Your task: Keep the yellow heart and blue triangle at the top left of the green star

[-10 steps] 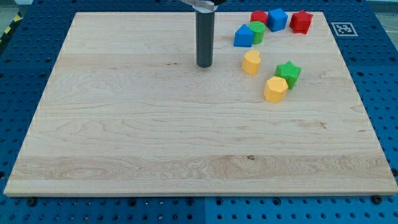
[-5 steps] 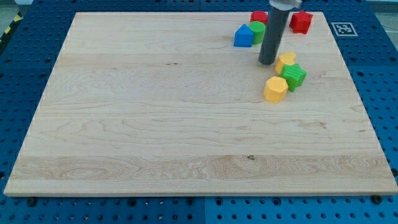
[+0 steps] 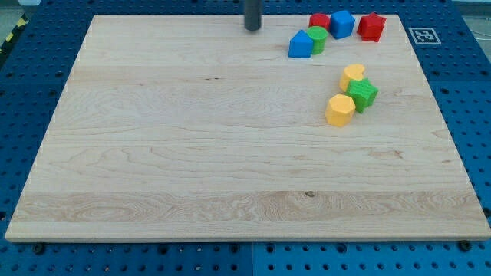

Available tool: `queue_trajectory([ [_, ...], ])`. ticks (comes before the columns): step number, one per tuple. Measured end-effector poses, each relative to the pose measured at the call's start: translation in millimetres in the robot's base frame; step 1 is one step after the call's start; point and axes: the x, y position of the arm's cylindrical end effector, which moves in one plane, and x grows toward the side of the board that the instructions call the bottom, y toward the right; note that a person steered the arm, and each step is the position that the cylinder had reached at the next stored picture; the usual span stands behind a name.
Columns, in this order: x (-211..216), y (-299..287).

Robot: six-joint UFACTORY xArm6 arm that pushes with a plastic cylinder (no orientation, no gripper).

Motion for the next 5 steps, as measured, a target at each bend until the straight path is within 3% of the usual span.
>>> queue_trajectory([
  [2,64,23],
  [5,9,26],
])
